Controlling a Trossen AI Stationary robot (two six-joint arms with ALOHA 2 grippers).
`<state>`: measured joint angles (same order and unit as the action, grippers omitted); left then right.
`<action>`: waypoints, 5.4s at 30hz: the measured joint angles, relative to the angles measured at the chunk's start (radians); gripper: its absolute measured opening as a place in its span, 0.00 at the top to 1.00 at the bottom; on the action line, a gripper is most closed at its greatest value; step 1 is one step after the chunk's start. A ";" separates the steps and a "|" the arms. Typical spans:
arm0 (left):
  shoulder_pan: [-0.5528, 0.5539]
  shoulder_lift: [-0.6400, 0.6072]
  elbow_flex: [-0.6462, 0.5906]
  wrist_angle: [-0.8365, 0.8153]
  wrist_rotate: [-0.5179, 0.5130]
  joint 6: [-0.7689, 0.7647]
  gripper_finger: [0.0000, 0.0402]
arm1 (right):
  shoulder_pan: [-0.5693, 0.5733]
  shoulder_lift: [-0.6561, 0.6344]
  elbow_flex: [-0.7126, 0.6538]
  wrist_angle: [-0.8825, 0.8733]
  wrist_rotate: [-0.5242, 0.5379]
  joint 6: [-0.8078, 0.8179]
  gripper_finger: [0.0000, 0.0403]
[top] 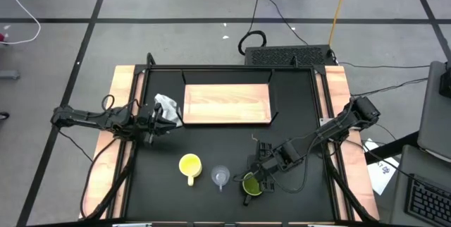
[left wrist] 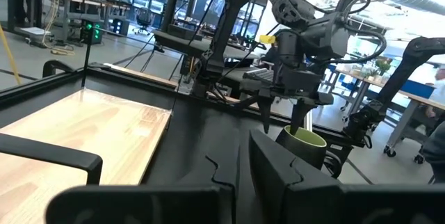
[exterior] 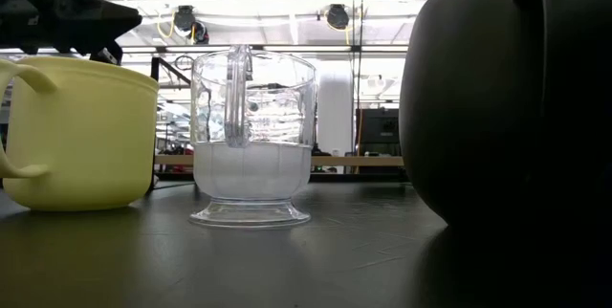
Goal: Stack small to large cups/mugs on shelf
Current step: Put the black mug on the shelf
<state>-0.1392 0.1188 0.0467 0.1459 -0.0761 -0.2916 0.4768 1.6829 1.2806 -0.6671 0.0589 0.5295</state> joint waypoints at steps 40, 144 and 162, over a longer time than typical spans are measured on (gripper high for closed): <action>0.000 0.000 0.000 -0.001 -0.001 0.000 0.92 | -0.022 -0.004 -0.036 0.048 0.049 -0.247 0.98; 0.000 0.000 0.000 -0.008 0.026 0.061 0.92 | -0.776 0.343 0.741 -0.127 -0.063 -0.769 0.98; 0.000 0.000 0.000 -0.055 0.026 0.043 0.92 | -0.784 0.343 0.671 -0.215 -0.063 -0.855 0.98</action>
<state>-0.1391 0.1184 0.0471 0.0914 -0.0505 -0.2489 -0.3077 2.0258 1.9518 -0.8820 -0.0044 -0.3256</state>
